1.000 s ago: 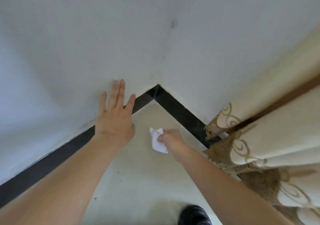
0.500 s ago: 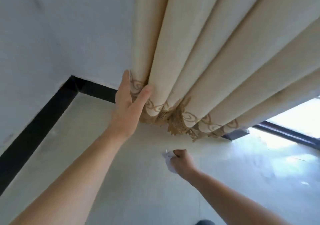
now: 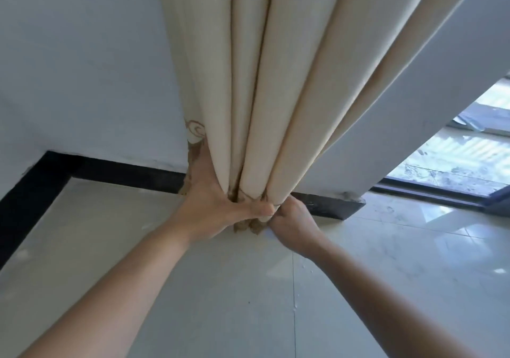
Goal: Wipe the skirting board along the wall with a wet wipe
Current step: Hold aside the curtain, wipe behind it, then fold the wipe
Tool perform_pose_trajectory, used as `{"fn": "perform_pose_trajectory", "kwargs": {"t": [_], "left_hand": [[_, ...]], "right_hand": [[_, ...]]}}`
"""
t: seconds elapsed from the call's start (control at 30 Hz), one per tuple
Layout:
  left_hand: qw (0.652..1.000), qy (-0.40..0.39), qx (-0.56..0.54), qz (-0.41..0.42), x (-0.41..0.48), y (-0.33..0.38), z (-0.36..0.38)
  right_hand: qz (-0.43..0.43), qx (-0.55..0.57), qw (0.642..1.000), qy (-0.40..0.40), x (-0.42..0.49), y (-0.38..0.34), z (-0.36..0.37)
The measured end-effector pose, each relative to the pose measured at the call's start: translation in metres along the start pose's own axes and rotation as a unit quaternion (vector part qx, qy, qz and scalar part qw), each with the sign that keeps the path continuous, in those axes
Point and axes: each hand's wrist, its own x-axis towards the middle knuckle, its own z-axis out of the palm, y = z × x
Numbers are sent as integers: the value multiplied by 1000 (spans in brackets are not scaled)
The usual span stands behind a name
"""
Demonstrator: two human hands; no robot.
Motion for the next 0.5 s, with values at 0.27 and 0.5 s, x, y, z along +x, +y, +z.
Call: {"fn": "perform_pose_trajectory", "kwargs": {"t": [0.27,0.5], "left_hand": [[961,248,90,-85,13,8,0],[937,333,65,-83,27,0,-21]], "right_hand": [[-154,-41,984,-79,16,-9,35],[250,178,939,155,20,116,-11]]}}
